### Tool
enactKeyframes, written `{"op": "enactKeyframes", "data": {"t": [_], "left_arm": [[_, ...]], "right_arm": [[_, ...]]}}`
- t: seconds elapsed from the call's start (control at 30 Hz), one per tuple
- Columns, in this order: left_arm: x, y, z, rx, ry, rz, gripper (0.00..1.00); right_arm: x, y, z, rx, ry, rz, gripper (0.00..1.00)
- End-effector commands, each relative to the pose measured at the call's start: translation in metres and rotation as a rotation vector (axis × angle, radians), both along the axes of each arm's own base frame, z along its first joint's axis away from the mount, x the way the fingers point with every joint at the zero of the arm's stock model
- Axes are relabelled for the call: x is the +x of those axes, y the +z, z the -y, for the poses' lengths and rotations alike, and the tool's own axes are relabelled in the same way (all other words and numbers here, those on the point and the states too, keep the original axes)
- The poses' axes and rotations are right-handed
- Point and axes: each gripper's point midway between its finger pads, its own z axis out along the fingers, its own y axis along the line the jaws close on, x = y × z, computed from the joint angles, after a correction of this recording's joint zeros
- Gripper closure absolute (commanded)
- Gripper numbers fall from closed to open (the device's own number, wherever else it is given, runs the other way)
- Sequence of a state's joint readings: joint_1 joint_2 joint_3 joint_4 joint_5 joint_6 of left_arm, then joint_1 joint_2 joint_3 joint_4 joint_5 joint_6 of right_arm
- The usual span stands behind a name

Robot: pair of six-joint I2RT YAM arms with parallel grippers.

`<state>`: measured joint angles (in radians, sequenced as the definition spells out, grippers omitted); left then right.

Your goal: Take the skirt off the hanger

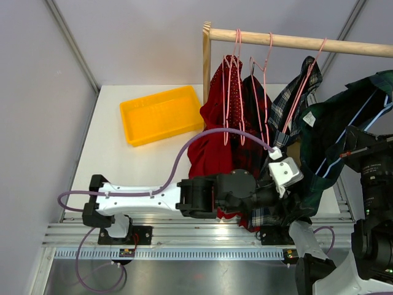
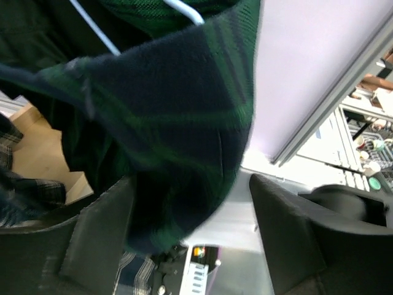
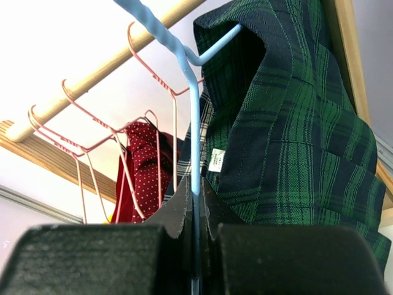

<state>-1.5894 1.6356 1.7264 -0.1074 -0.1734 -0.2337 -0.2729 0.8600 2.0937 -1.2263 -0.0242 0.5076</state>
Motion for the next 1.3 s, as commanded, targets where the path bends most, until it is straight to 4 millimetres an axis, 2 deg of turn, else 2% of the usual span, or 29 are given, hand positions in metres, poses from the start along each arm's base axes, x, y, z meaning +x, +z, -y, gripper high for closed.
{"op": "enactKeyframes", "data": {"t": [0.0, 0.13, 0.17, 0.23, 0.27, 0.3, 0.33, 0.47, 0.57, 0.6, 0.7, 0.8, 0.83, 0.9, 0.97, 1.0, 1.07, 1.13, 1.17, 1.2, 1.27], "left_arm": [[-0.001, 0.019, 0.022, -0.07, -0.002, 0.019, 0.34], [-0.006, 0.012, 0.032, -0.048, -0.029, 0.013, 0.69], [-0.007, 0.006, 0.032, -0.037, -0.03, 0.004, 0.82], [-0.008, 0.001, 0.029, -0.024, -0.037, -0.009, 0.87], [-0.01, -0.011, 0.028, -0.004, -0.041, -0.029, 0.93], [-0.012, -0.006, 0.021, -0.012, -0.047, -0.04, 0.96], [-0.014, -0.01, 0.018, -0.01, -0.047, -0.047, 1.0], [-0.022, -0.024, -0.006, 0.003, -0.014, -0.062, 1.0], [-0.035, -0.039, -0.024, 0.044, -0.005, -0.057, 1.0], [-0.043, -0.053, -0.03, 0.075, -0.001, -0.049, 1.0], [-0.056, -0.064, -0.043, 0.108, -0.007, -0.051, 1.0], [-0.06, -0.082, -0.044, 0.156, -0.003, -0.058, 1.0], [-0.058, -0.082, -0.041, 0.166, 0.01, -0.06, 1.0], [-0.056, -0.115, -0.031, 0.289, 0.041, -0.033, 1.0], [-0.051, -0.125, -0.015, 0.33, 0.09, -0.016, 1.0], [-0.048, -0.13, -0.013, 0.356, 0.111, -0.006, 1.0], [-0.043, -0.118, 0.0, 0.338, 0.148, 0.017, 1.0], [-0.036, -0.106, 0.005, 0.319, 0.187, 0.039, 1.0], [-0.033, -0.091, 0.008, 0.295, 0.197, 0.059, 1.0], [-0.028, -0.092, 0.009, 0.299, 0.225, 0.077, 1.0], [-0.021, -0.086, 0.006, 0.287, 0.256, 0.102, 1.0]], "right_arm": [[0.0, 0.034, 0.001, -0.006, -0.007, 0.118, 1.0], [0.002, 0.035, 0.001, 0.006, -0.003, 0.122, 1.0], [0.004, 0.034, 0.002, 0.007, -0.007, 0.119, 1.0], [0.007, 0.034, 0.003, 0.008, -0.005, 0.115, 1.0], [0.009, 0.034, 0.003, 0.009, -0.007, 0.112, 1.0], [0.011, 0.034, 0.004, 0.008, -0.005, 0.11, 1.0], [0.012, 0.035, 0.007, 0.008, -0.023, 0.113, 1.0], [0.021, 0.034, 0.016, 0.002, -0.058, 0.103, 1.0], [0.027, 0.033, 0.024, -0.008, -0.088, 0.098, 1.0], [0.029, 0.034, 0.025, -0.014, -0.093, 0.098, 1.0], [0.036, 0.033, 0.028, -0.017, -0.098, 0.09, 1.0], [0.037, 0.034, 0.028, -0.013, -0.096, 0.094, 1.0], [0.036, 0.037, 0.026, -0.012, -0.09, 0.097, 1.0], [0.033, 0.042, 0.019, -0.002, -0.054, 0.103, 1.0], [0.026, 0.043, 0.009, 0.025, -0.013, 0.096, 1.0], [0.023, 0.043, 0.001, 0.053, 0.02, 0.094, 1.0], [0.013, 0.028, -0.014, 0.11, 0.08, 0.047, 1.0], [0.002, 0.006, -0.027, 0.161, 0.127, -0.005, 1.0], [-0.002, 0.0, -0.04, 0.207, 0.187, -0.021, 1.0], [-0.014, -0.006, -0.05, 0.228, 0.223, -0.026, 1.0], [-0.024, -0.015, -0.067, 0.273, 0.295, -0.06, 1.0]]}}
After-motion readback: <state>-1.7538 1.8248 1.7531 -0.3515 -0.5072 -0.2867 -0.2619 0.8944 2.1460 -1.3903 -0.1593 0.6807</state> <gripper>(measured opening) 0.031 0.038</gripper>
